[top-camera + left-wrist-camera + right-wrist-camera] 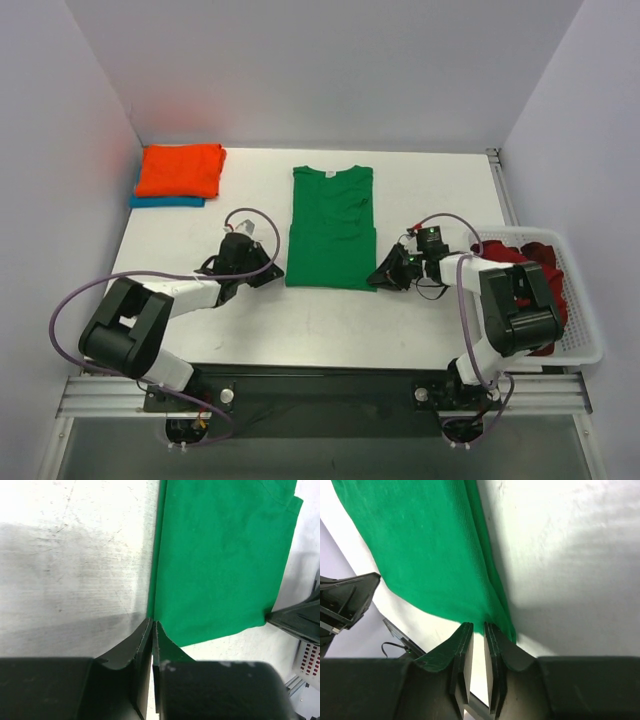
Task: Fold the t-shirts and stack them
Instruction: Grab one side of the 2/3 rectangular tshirt with both arms
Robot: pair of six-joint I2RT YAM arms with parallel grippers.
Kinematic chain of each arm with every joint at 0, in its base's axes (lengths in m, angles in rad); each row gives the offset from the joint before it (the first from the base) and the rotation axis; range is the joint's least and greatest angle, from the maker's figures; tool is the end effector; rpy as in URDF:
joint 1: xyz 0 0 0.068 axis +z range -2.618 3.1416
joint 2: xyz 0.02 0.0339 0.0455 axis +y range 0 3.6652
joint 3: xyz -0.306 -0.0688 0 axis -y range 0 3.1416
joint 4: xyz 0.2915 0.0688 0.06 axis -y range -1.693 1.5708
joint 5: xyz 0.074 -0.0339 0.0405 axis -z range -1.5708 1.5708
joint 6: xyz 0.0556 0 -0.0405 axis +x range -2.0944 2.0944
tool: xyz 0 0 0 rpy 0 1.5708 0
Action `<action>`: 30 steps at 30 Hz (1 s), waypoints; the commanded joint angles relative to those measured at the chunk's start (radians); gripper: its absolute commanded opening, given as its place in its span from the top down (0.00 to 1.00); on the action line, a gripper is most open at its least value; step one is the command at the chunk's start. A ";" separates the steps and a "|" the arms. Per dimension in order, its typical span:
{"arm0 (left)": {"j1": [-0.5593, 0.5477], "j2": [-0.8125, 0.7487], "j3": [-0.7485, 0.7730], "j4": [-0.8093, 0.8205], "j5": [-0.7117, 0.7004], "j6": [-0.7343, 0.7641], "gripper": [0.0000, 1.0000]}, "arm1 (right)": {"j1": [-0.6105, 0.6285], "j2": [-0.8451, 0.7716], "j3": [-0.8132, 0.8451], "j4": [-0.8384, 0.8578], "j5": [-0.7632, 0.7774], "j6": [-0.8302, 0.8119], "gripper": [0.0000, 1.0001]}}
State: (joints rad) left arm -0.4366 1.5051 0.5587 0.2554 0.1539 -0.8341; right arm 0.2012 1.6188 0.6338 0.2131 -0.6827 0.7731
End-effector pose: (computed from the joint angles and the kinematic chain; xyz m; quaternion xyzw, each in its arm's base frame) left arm 0.2849 -0.1423 0.1352 -0.1460 0.8908 -0.3080 0.3005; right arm 0.3161 0.1003 0.1277 0.1200 0.8696 0.4441 0.1795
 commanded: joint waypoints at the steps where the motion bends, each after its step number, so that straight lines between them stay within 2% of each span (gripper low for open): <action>1: 0.007 -0.065 0.001 -0.054 -0.019 0.013 0.84 | -0.009 -0.109 0.003 -0.122 0.041 -0.043 0.82; 2: 0.007 -0.074 0.004 -0.071 -0.027 0.021 0.82 | -0.011 -0.132 0.006 -0.141 0.054 -0.049 0.80; 3: 0.007 -0.082 0.007 -0.105 -0.033 0.027 0.72 | -0.011 -0.172 0.007 -0.161 0.067 -0.057 0.78; 6: 0.001 -0.097 0.021 -0.146 -0.037 0.053 0.50 | -0.011 -0.244 0.010 -0.269 0.171 -0.081 0.61; 9: -0.022 -0.091 0.018 -0.137 -0.028 0.056 0.43 | -0.008 -0.277 0.000 -0.302 0.193 -0.090 0.53; 15: -0.056 -0.022 0.029 -0.102 -0.020 0.033 0.42 | 0.036 -0.237 -0.014 -0.284 0.227 -0.078 0.54; 24: -0.070 0.026 0.053 -0.123 -0.045 0.026 0.50 | 0.067 -0.120 -0.039 -0.135 0.245 -0.020 0.57; 30: -0.085 0.060 0.064 -0.125 -0.048 0.021 0.56 | 0.083 -0.060 -0.034 -0.098 0.252 0.002 0.61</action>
State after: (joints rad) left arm -0.5098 1.5349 0.6098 0.1509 0.1272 -0.8120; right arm 0.2714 1.5101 0.6094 0.1165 -0.4877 0.7689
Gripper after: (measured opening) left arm 0.448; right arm 0.400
